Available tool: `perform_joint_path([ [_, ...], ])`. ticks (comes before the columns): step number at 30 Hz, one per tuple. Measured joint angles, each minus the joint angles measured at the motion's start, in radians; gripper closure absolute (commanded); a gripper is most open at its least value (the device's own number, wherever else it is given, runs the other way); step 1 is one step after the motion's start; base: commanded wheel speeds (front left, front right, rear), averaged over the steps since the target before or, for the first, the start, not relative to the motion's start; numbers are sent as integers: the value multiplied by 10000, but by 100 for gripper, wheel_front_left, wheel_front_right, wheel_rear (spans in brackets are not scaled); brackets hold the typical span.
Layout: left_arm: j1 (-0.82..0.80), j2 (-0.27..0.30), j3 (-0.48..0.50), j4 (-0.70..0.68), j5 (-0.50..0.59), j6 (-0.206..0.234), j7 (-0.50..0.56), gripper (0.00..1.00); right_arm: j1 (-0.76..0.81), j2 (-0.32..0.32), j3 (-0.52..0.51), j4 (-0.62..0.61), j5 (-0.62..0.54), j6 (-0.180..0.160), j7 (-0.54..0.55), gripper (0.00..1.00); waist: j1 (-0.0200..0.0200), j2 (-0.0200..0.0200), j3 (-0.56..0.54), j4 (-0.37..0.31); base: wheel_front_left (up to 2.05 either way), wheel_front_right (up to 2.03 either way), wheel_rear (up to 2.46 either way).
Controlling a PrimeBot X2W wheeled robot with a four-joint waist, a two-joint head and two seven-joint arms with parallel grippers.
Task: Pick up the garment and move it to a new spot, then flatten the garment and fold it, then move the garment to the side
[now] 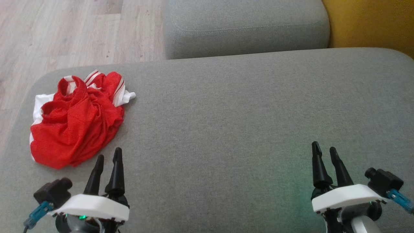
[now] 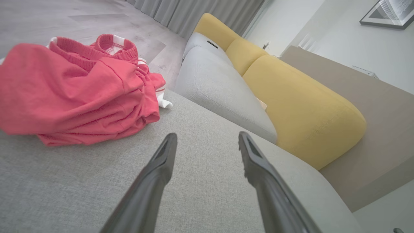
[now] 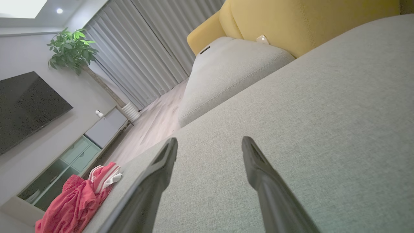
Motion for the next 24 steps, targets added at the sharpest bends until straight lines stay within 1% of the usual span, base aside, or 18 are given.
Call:
perform_joint_path([
  [5, 1, 0, -77, -54, 855, 142, -125, 0, -6, -15, 23, -117, -798, 6, -180, 0, 0, 0, 33, 10, 0, 0, 0],
  [10, 0, -2, -173, -44, 1444, 307, -299, 0, -8, -21, 40, -224, -1484, 8, -341, 0, 0, 0, 61, 21, 0, 0, 0],
  [12, 0, -2, -201, -42, 1659, 307, -343, 0, -14, -23, -6, -309, -1519, 10, -407, 0, 0, 0, 81, 14, 0, 0, 0],
  [20, 0, -4, -240, -217, 2537, 295, -610, 0, -69, -52, 125, -314, -2644, 25, -612, 0, 0, 0, 151, -2, 0, 0, 0],
  [24, 0, -6, -257, -322, 3051, 291, -715, 0, -214, -54, 117, -412, -2959, 25, -744, 0, 0, 0, 153, 9, 0, 0, 0],
])
